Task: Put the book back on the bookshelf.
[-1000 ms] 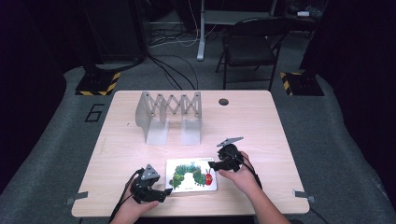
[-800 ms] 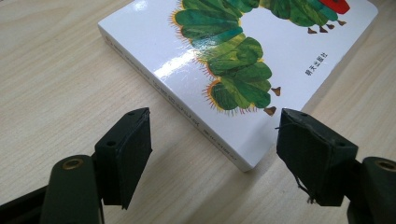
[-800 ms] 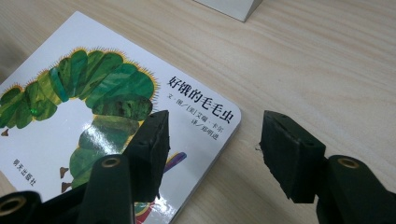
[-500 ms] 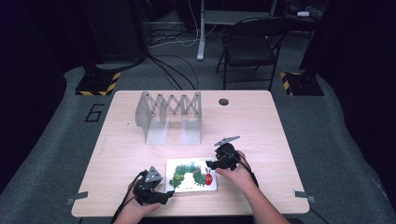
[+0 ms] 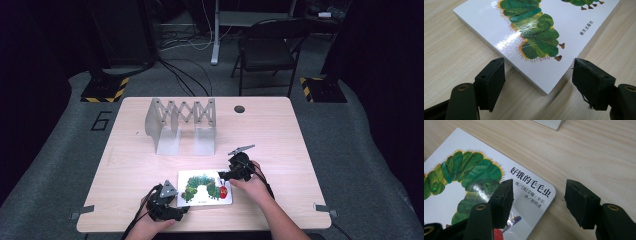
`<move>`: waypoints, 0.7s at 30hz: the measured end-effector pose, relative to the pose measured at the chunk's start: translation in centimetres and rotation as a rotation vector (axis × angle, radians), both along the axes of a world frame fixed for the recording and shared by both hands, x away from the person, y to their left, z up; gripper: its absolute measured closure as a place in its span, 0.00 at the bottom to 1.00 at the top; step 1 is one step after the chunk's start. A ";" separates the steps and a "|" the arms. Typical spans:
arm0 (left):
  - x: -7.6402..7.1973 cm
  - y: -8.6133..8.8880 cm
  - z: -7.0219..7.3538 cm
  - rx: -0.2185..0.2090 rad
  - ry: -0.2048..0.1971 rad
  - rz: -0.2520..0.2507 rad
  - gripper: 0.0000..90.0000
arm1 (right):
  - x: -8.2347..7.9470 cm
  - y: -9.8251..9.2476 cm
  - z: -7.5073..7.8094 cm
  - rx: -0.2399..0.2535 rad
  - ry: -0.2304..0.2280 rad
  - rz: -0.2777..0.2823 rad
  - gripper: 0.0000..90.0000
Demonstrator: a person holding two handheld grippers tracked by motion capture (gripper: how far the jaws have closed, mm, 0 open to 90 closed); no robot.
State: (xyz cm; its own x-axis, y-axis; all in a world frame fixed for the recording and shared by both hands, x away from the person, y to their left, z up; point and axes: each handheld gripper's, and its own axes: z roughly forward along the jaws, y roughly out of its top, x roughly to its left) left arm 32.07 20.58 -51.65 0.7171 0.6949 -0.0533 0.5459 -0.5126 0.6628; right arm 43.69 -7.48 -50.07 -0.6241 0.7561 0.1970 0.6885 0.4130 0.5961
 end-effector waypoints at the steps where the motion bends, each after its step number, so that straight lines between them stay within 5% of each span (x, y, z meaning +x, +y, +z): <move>1: 0.0 0.0 0.0 0.003 -0.002 0.002 0.29 | 0.0 0.1 0.0 0.006 -0.003 -0.002 0.44; 21: -0.1 -0.5 -0.2 0.048 -0.035 -0.012 0.26 | 0.2 0.3 -0.6 0.033 0.021 0.026 0.43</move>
